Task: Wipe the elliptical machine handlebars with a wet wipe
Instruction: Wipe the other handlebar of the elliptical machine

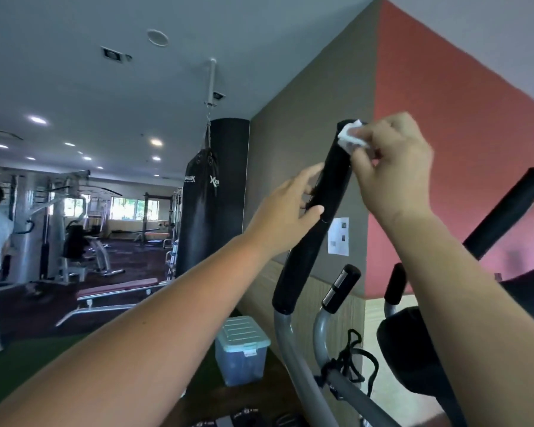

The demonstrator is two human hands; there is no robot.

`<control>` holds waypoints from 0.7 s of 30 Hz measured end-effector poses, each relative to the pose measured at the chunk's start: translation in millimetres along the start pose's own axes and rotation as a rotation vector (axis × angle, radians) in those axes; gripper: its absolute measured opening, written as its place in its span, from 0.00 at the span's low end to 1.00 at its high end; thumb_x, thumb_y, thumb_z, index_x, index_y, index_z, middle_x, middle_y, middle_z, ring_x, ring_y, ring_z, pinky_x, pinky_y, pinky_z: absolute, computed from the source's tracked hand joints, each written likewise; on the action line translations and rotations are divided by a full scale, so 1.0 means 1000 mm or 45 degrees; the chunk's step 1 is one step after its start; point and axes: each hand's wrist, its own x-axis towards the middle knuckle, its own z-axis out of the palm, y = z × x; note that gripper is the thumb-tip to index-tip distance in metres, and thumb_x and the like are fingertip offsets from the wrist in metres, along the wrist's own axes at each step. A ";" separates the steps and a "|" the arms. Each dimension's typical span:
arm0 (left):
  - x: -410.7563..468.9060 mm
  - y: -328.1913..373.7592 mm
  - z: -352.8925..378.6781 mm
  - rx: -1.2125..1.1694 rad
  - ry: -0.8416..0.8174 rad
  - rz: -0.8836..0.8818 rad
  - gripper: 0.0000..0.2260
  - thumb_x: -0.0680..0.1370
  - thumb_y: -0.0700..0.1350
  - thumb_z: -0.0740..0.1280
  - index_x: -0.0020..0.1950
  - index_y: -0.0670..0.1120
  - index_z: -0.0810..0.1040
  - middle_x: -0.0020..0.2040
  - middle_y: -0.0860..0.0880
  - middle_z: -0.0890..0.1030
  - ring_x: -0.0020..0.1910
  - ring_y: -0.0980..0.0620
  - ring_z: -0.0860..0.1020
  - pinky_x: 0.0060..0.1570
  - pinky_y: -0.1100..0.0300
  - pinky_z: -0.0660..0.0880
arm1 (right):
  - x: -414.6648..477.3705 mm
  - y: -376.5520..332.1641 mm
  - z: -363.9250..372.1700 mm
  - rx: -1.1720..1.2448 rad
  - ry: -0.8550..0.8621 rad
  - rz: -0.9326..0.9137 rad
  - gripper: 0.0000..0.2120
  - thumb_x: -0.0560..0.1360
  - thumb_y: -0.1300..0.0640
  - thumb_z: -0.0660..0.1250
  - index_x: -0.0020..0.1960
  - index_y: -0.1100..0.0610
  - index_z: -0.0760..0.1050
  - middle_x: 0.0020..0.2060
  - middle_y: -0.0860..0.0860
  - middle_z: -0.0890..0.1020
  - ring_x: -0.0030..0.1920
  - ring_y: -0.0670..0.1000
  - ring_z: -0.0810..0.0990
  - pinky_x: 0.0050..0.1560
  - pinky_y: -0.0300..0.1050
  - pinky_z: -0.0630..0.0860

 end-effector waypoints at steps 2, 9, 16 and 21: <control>-0.003 0.002 0.003 -0.008 0.031 -0.025 0.31 0.80 0.47 0.69 0.79 0.61 0.61 0.61 0.55 0.77 0.51 0.60 0.80 0.60 0.57 0.77 | -0.029 0.006 0.008 0.029 -0.141 0.040 0.10 0.72 0.67 0.68 0.50 0.59 0.83 0.44 0.50 0.73 0.40 0.46 0.71 0.42 0.27 0.65; -0.007 0.003 0.011 0.034 0.069 -0.066 0.31 0.80 0.47 0.69 0.79 0.64 0.60 0.60 0.55 0.78 0.51 0.63 0.79 0.57 0.64 0.76 | -0.029 0.013 0.001 0.188 -0.017 0.121 0.07 0.74 0.65 0.71 0.49 0.58 0.84 0.43 0.47 0.74 0.39 0.42 0.72 0.42 0.24 0.67; -0.013 -0.001 0.013 0.066 0.068 -0.062 0.31 0.80 0.48 0.69 0.79 0.63 0.60 0.58 0.57 0.78 0.49 0.63 0.80 0.53 0.66 0.77 | -0.064 0.018 0.015 0.155 -0.189 0.095 0.12 0.72 0.70 0.68 0.52 0.59 0.83 0.43 0.48 0.72 0.41 0.49 0.74 0.41 0.28 0.68; -0.020 -0.007 0.013 0.112 0.040 -0.092 0.30 0.81 0.50 0.68 0.79 0.63 0.60 0.54 0.61 0.76 0.45 0.61 0.79 0.49 0.71 0.73 | -0.047 0.018 0.004 0.165 -0.045 0.124 0.07 0.74 0.65 0.70 0.48 0.57 0.84 0.41 0.52 0.77 0.38 0.42 0.70 0.41 0.25 0.65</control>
